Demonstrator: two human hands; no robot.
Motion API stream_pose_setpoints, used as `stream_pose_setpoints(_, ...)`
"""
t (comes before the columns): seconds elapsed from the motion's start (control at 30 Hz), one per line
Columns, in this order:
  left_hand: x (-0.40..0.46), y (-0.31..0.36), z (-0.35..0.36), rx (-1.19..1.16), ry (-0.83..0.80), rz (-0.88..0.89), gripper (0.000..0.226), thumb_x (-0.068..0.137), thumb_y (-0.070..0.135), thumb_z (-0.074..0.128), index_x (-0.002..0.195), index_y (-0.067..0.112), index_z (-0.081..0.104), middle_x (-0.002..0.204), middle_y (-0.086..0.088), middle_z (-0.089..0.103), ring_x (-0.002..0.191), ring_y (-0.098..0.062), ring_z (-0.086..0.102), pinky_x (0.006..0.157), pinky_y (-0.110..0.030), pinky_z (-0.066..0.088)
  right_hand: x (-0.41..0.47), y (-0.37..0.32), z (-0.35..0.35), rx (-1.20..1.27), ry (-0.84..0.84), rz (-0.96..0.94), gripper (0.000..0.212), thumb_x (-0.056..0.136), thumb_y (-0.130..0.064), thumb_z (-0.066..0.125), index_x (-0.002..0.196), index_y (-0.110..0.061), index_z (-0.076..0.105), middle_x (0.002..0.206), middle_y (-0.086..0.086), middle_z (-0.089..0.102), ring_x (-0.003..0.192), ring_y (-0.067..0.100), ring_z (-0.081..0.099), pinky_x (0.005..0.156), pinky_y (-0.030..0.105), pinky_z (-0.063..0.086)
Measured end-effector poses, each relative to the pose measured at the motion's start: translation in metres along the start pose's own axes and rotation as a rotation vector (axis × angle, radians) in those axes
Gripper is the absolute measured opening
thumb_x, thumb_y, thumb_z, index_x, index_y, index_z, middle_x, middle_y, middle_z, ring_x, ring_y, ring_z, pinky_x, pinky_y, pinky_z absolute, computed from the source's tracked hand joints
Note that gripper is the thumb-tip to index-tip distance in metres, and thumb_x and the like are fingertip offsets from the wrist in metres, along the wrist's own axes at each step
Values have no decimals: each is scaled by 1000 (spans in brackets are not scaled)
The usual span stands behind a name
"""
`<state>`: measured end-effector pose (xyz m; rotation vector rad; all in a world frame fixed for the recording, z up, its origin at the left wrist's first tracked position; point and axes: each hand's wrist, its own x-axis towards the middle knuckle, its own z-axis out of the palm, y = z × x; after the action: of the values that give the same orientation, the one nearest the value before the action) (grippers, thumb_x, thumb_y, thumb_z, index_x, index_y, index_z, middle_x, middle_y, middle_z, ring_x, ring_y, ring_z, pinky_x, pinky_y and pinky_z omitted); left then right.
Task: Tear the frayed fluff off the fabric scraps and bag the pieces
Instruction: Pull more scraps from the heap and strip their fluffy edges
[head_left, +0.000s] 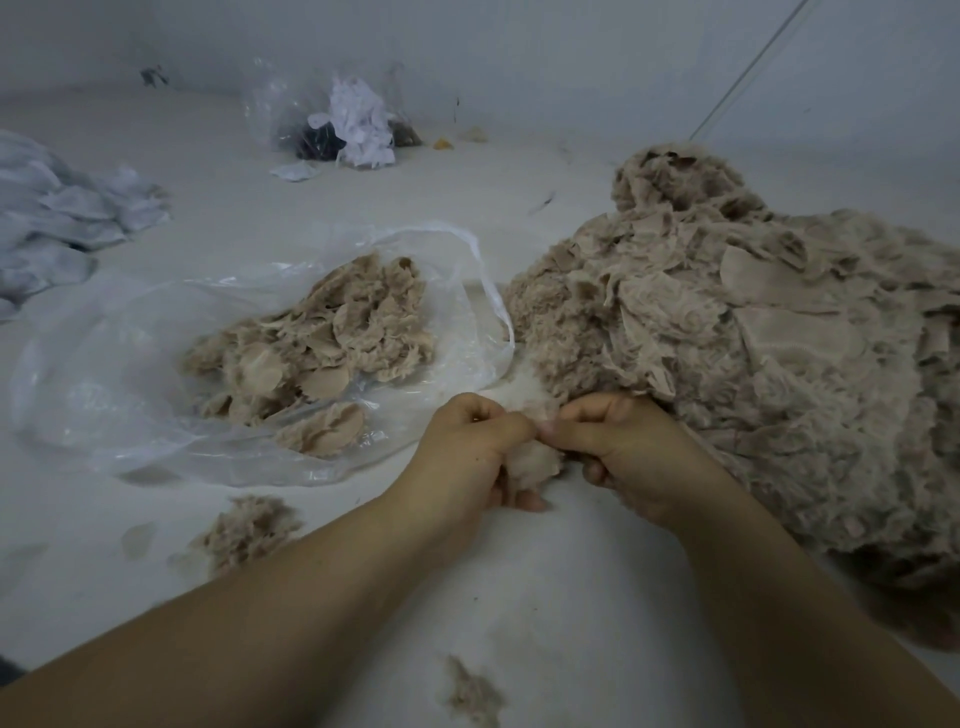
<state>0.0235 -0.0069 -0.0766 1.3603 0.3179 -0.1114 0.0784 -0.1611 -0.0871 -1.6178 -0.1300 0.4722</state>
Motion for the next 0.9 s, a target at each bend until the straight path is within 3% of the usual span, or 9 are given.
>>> stream_pose_setpoints(0.13, 11, 0, 2, 226, 77, 114, 24, 96, 16, 62, 74, 7, 58, 62, -13, 61, 51, -22, 56, 46, -26, 46, -2, -1, -1, 35, 7, 41, 13, 79, -14, 77, 71, -8, 68, 69, 12, 52, 46, 8, 36, 39, 17, 29)
stream_pose_setpoints(0.3, 16, -6, 0, 65, 183, 72, 29, 99, 15, 58, 73, 1, 64, 70, -24, 66, 60, -28, 61, 59, -40, 54, 1, 0, 2, 84, 81, 91, 12, 85, -5, 71, 74, -6, 66, 80, 16, 51, 53, 12, 36, 40, 17, 29)
stream_pose_setpoints(0.4, 16, -3, -2, -75, 219, 35, 33, 103, 13, 49, 75, -2, 58, 57, -17, 61, 46, -25, 56, 46, -34, 53, 1, -2, 0, 145, 86, 93, 18, 84, -4, 71, 67, -10, 65, 60, 7, 54, 47, 7, 39, 39, 16, 29)
stream_pose_setpoints(0.47, 15, 2, -4, -130, 163, -3, 34, 104, 18, 48, 77, -1, 58, 55, -11, 59, 41, -22, 54, 42, -33, 52, 0, -2, 0, 199, 90, 90, 21, 84, -5, 70, 64, -12, 66, 51, -2, 55, 44, 3, 42, 38, 14, 31)
stream_pose_setpoints(0.57, 8, 5, -4, 58, -94, -71, 44, 89, 39, 69, 96, -4, 65, 73, -18, 67, 59, -30, 64, 48, -35, 54, 0, -1, 1, 184, 96, 75, 21, 82, -11, 73, 62, -13, 72, 57, 2, 55, 48, 7, 39, 40, 16, 31)
stream_pose_setpoints(0.63, 5, 3, -4, 169, -195, -64, 31, 85, 23, 76, 94, -5, 64, 70, -16, 68, 53, -26, 63, 45, -30, 52, 0, -2, 1, 186, 91, 75, 19, 85, -12, 71, 66, -13, 68, 52, -2, 54, 44, 4, 40, 40, 15, 32)
stream_pose_setpoints(0.7, 3, -1, -6, 202, -200, -50, 11, 90, 2, 67, 82, -3, 61, 63, -14, 67, 43, -20, 61, 39, -25, 48, 0, -3, 1, 214, 84, 82, 19, 89, -11, 67, 70, -11, 62, 49, -5, 52, 41, 0, 41, 39, 13, 31)
stream_pose_setpoints(0.83, 2, -2, -12, 107, -200, -84, 13, 92, -2, 62, 79, -5, 62, 65, -18, 68, 46, -23, 64, 41, -25, 50, 0, -3, 2, 134, 47, 61, 19, 88, -19, 69, 74, -8, 61, 48, -6, 41, 42, 3, 32, 39, 16, 28)
stream_pose_setpoints(0.9, 1, -2, -13, 104, -225, -83, 15, 92, 0, 63, 78, -4, 63, 67, -19, 69, 48, -24, 65, 43, -26, 52, -2, -4, 4, 60, 39, 40, 19, 85, -21, 73, 76, -6, 65, 54, 0, 47, 44, 5, 33, 38, 17, 28)
